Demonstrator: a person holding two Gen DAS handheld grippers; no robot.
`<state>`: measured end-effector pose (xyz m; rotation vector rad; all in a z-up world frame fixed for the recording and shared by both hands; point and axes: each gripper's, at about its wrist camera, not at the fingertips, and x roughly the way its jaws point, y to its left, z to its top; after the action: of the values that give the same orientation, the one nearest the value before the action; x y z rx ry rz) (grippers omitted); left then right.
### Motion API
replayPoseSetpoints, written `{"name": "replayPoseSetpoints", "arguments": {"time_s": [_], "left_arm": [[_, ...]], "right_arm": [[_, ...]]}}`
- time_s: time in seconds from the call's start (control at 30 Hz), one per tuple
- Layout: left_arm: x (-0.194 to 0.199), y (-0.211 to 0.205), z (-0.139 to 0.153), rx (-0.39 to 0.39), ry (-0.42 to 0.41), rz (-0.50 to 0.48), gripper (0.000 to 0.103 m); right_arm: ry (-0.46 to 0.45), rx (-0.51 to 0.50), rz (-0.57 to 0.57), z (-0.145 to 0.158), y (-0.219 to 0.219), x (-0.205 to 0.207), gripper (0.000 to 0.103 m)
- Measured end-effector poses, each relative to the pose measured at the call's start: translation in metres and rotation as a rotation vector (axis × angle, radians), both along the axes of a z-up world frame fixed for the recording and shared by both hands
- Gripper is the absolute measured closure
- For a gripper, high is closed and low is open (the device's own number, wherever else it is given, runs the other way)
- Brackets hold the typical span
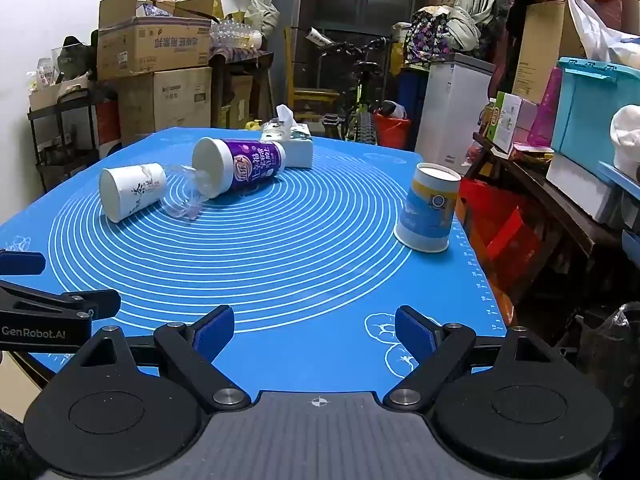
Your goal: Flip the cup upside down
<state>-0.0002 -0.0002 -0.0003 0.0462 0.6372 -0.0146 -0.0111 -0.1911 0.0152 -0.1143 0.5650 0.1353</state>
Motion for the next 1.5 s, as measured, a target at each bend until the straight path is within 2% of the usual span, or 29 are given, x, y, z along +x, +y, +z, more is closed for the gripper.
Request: {"name": "replayPoseSetpoints", "arguments": {"time_s": [0.37, 1.5], "left_arm": [[0.002, 0.0004, 0.0, 0.008, 0.01, 0.001, 0.006], [0.0003, 0.0005, 0.0003, 0.005, 0.008, 0.002, 0.006]], "right_arm": [[0.008, -0.01, 0.002, -0.0086, 0.0009, -0.002, 0.014], [0.027, -0.02, 0.003, -0.0049, -0.0007, 0.0026, 0.014]]}}
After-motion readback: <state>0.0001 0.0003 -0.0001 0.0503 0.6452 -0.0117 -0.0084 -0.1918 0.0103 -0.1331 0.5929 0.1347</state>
